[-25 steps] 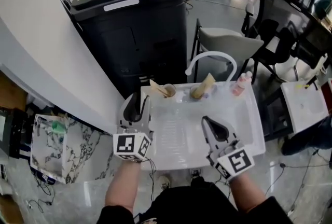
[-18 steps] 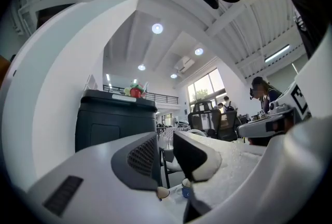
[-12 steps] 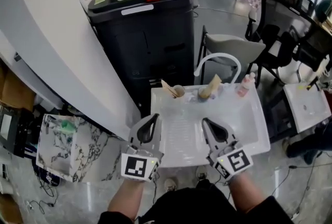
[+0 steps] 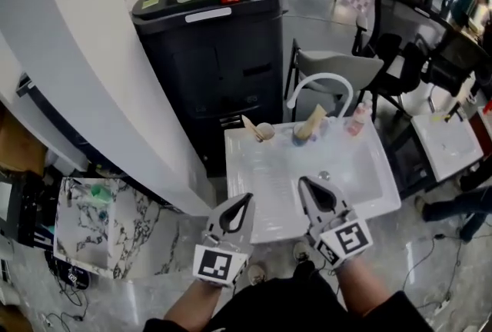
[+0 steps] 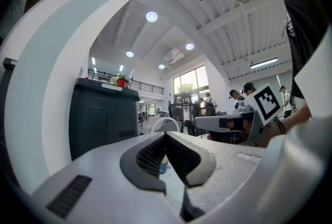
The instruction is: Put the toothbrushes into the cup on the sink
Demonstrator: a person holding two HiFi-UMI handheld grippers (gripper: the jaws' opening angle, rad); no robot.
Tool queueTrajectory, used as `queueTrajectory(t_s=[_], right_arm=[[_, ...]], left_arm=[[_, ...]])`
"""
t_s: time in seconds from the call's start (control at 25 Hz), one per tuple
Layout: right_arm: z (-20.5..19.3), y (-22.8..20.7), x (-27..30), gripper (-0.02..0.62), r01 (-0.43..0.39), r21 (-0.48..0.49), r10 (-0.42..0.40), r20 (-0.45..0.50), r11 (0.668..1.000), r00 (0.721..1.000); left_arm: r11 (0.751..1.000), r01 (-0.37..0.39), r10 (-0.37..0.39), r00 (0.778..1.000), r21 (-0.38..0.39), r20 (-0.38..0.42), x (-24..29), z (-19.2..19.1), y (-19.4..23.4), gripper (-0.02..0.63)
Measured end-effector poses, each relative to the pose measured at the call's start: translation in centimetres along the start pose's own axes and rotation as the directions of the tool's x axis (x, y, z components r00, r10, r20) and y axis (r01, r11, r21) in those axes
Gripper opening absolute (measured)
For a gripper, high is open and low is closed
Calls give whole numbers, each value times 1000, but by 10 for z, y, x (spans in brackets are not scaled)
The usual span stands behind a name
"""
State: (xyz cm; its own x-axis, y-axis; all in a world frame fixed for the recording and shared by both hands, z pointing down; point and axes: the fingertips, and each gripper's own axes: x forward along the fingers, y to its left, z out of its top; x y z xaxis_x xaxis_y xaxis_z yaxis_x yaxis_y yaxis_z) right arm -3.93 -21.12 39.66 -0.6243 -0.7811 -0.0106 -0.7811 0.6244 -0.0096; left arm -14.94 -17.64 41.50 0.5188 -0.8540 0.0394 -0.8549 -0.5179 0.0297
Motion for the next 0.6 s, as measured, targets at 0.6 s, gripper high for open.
queueTrajectory(t_s=[0.6], right_arm=[[-4,17,-63,-3,88,-40,-91,-72,995,993]], left_arm=[[992,101,-103,995,-81,-16,-28,-16,-44,3]])
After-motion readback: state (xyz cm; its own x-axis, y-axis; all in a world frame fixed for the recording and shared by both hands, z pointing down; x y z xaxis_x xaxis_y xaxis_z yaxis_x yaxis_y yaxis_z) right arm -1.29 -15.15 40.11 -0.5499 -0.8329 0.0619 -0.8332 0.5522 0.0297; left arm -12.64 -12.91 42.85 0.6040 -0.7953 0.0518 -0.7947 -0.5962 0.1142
